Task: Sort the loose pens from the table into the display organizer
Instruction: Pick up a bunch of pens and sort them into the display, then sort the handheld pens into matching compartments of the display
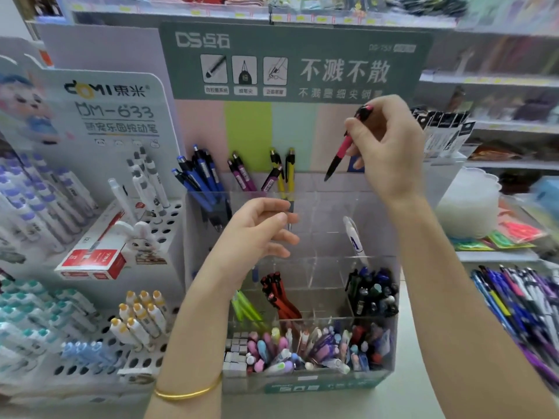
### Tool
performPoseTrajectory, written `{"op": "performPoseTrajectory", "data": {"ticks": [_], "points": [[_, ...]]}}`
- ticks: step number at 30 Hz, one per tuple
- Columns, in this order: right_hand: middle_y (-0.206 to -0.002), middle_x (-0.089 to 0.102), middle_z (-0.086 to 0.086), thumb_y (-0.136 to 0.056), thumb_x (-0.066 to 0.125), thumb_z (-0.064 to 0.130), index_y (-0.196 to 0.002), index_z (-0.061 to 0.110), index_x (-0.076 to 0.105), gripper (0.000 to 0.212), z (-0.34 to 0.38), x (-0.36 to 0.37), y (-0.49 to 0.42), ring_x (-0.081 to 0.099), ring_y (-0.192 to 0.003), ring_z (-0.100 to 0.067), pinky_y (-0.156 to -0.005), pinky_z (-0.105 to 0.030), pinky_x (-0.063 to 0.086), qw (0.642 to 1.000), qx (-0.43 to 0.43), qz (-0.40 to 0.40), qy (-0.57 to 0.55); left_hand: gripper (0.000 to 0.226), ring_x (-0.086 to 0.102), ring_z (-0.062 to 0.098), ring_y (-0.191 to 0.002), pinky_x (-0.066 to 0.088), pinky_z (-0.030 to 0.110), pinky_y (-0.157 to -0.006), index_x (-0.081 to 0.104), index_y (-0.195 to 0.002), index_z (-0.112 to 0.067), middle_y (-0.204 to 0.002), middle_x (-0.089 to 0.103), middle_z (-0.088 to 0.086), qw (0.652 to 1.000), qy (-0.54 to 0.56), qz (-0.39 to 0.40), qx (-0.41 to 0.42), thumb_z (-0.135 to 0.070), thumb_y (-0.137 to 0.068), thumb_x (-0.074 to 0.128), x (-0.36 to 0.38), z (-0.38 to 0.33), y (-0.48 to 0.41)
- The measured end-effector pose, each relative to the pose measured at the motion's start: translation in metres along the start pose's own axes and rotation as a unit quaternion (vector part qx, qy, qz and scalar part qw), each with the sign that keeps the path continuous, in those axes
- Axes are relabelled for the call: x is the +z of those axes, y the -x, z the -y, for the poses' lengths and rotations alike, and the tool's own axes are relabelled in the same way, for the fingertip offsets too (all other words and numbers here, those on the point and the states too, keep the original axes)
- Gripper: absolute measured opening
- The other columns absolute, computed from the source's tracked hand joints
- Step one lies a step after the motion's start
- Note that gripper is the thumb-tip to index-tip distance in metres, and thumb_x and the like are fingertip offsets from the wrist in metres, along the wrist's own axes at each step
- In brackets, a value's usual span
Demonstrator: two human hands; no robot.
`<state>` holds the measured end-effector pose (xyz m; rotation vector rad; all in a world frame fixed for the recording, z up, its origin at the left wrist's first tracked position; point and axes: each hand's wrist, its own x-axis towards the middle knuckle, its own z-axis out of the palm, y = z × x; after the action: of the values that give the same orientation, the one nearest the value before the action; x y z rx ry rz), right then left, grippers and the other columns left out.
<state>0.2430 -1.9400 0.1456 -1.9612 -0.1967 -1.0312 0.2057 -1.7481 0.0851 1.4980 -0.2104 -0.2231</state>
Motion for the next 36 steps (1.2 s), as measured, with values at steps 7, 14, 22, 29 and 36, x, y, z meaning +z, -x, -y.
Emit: {"op": "performPoseTrajectory", "data": {"ticks": [7,14,22,29,36], "points": [[-0.088,0.065,-0.01,-0.082,0.073,0.024,-0.091,0.0,0.059,0.029,-0.022,0.026,-0.003,0.06,-0.082,-0.029,-0.075,-0.043,0.051,0.965,0.075,0.136,0.209,0.016,0.066,0.013,-0.071,0.055,0.024,-0.059,0.056,-0.112,-0.014,-0.11,0.067,0.009,1.0,-0.006,0.013,-0.016,-0.008,-0.1,0.048,0.01,0.003,-0.005],[-0.089,0.063,-0.01,-0.081,0.071,0.007,-0.092,0.01,0.044,0.029,-0.027,0.028,0.007,0.061,-0.084,-0.03,-0.076,-0.04,0.051,0.964,0.117,0.14,0.192,0.017,0.066,0.011,-0.07,0.056,0.024,-0.059,0.056,-0.115,-0.012,-0.108,0.068,0.008,0.999,-0.003,0.026,-0.026,-0.007,-0.1,0.048,0.022,0.007,-0.005],[-0.076,0.062,0.001,-0.084,0.068,0.01,-0.086,0.023,0.049,0.024,-0.04,-0.062,0.051,0.063,-0.071,-0.014,-0.068,-0.02,0.049,0.989,0.119,0.043,0.072,0.017,0.066,0.013,-0.069,0.054,0.023,-0.057,0.059,-0.111,-0.012,-0.101,0.07,0.007,0.994,0.018,0.104,-0.034,-0.005,-0.1,0.048,0.088,0.018,-0.01],[-0.083,0.066,-0.007,-0.09,0.061,0.011,-0.094,0.016,0.054,0.01,-0.144,-0.187,0.132,0.065,-0.068,-0.019,-0.051,-0.016,0.04,0.926,0.343,0.103,0.119,0.015,0.065,0.014,-0.069,0.053,0.026,-0.057,0.057,-0.108,-0.011,-0.099,0.067,0.008,0.973,-0.026,0.206,-0.103,-0.003,-0.098,0.049,0.232,0.069,-0.015],[-0.085,0.067,-0.004,-0.092,0.057,0.013,-0.092,0.019,0.057,0.006,-0.26,-0.317,0.181,0.066,-0.07,-0.02,-0.067,-0.037,0.054,0.868,0.439,0.159,0.17,0.027,0.059,0.016,-0.085,0.055,0.033,-0.074,0.05,-0.123,-0.008,-0.112,0.055,0.008,0.962,-0.135,0.119,-0.206,-0.006,-0.096,0.047,0.379,0.187,-0.043]]}}
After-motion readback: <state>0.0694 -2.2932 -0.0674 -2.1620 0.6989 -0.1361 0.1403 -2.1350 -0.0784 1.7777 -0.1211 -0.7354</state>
